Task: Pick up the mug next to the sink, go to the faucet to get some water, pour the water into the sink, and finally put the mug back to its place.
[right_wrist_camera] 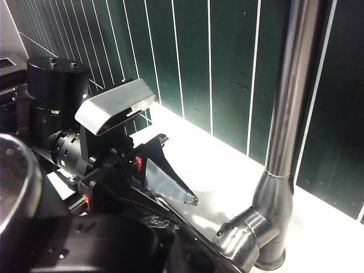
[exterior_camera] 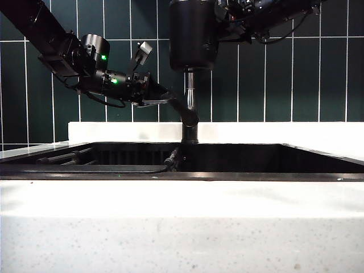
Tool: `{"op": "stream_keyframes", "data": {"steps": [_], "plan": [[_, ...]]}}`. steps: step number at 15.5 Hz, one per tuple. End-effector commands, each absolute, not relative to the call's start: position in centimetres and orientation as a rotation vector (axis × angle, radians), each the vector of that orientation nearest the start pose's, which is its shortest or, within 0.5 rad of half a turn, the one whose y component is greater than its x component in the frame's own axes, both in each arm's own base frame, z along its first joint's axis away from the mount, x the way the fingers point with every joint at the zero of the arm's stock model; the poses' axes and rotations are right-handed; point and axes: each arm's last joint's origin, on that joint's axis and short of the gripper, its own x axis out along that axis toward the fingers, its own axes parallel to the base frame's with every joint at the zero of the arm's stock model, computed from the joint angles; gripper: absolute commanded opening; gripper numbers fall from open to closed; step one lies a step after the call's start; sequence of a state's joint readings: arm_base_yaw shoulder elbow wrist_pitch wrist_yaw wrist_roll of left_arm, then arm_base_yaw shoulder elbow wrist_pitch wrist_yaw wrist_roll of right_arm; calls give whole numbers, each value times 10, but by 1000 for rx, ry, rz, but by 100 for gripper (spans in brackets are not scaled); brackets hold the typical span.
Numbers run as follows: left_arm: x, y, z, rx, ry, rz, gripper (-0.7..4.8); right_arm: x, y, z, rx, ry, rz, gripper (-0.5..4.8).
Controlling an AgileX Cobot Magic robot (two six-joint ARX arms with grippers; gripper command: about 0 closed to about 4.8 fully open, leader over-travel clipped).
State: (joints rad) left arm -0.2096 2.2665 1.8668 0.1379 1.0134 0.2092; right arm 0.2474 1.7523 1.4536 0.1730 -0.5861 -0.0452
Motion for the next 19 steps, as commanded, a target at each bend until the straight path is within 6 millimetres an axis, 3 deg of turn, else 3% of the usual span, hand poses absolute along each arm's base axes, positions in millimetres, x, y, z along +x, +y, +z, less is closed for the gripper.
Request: {"op": "stream_keyframes", "data": {"steps": [1,5,9,13,15,19], "plan": [[502,-132,248,85,105,-1227,162,392,116,348,-21,54,843,-2],[503,-131,248,112,94,-1191,161,392,116,347,-20,59,843,-2],[516,-126,252,264,76,-647,161,392,116,347,-20,61,843,-2],[504,-128,267,220,89,-844,163,392,115,342,-55,98,843,-2],[498,-127,279,215,105,-855,192,392,113,341,-54,100,839,-2],[467,-122,312,169,251,-934,215,396,98,342,-69,98,788,-2]]}}
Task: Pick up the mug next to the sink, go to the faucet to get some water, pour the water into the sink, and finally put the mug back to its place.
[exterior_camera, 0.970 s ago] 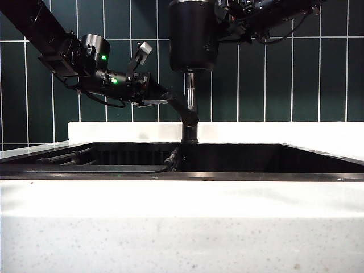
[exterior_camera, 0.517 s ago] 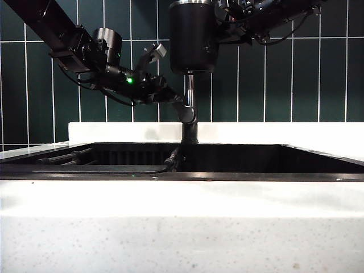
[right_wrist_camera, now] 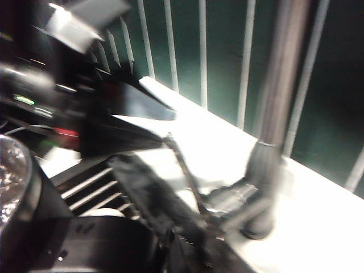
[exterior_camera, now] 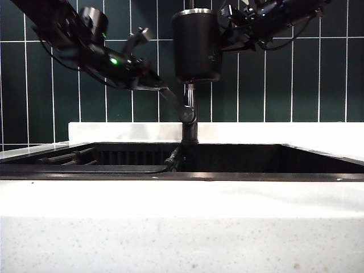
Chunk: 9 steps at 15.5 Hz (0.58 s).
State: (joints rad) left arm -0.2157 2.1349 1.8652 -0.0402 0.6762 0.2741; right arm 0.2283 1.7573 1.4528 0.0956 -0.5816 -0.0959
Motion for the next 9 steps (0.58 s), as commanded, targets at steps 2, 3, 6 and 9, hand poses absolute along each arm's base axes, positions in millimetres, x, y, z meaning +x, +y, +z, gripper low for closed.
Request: {"op": "stream_keyframes", "data": {"steps": [2,3,6,9], "plan": [[452,-119,331,163,278,-935,215,394,87,345,-116,106,739,-2],[445,-117,338,161,296,-931,214,393,81,346,-142,112,715,-2],[424,-113,357,175,342,-932,214,387,69,354,-195,104,661,-2],[392,-109,374,251,346,-852,214,376,61,372,-227,65,607,-2]]}}
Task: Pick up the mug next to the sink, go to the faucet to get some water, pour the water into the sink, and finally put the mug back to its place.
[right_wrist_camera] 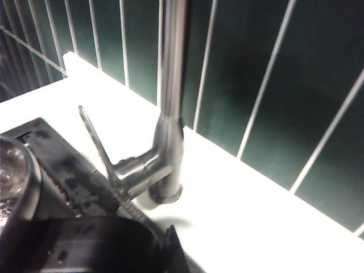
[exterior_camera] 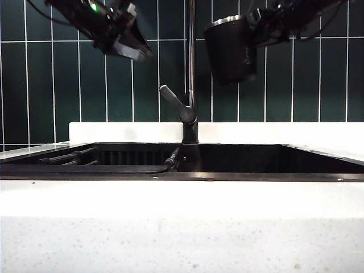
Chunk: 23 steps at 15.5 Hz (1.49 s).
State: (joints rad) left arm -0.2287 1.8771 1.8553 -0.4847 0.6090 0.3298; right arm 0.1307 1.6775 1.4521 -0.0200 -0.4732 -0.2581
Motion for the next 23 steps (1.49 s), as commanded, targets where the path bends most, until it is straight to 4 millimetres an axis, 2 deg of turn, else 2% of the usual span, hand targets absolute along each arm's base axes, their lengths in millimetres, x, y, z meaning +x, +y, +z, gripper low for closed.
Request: {"op": "stream_keyframes", "data": {"steps": [1,2,5,8,10,13,16,18,20,23], "plan": [[382,-108,376,260,342,-833,214,372,61,376,-234,53,603,-2],[364,-103,374,270,337,-804,214,366,59,383,-241,47,572,-2],[327,-93,358,254,346,-735,214,355,56,389,-319,71,506,-2],[300,-85,339,236,361,-689,214,354,55,386,-353,110,489,-2],[279,-79,320,224,354,-637,214,353,54,378,-491,175,429,-2],[261,-74,312,203,320,-608,214,353,50,373,-682,234,355,-2],[248,-70,320,200,272,-580,214,352,52,371,-849,230,370,-2],[244,-69,325,179,260,-575,214,350,60,371,-992,214,386,-2],[239,-68,329,166,243,-573,213,348,74,371,-1212,184,404,-2],[235,-67,333,155,236,-575,212,347,85,375,-1364,113,393,-2]]}}
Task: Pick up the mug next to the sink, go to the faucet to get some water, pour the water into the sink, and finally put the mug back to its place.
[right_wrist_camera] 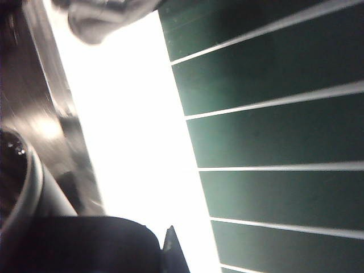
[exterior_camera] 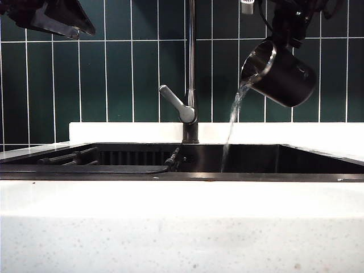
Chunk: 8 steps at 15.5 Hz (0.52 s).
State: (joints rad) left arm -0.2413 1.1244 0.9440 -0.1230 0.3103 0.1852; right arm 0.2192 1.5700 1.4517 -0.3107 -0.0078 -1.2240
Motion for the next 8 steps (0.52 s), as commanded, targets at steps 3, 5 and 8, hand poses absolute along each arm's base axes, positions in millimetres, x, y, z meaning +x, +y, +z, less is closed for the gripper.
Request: {"op": "stream_keyframes", "data": {"steps": [3,5,8], "plan": [[234,-67,335,126,233,-572,211,347,89,377,-1502,63,398,-2],[232,-67,336,123,232,-572,210,347,90,378,-1587,32,394,-1],[225,-65,341,124,218,-571,210,347,98,382,-1738,-53,379,-1]]}}
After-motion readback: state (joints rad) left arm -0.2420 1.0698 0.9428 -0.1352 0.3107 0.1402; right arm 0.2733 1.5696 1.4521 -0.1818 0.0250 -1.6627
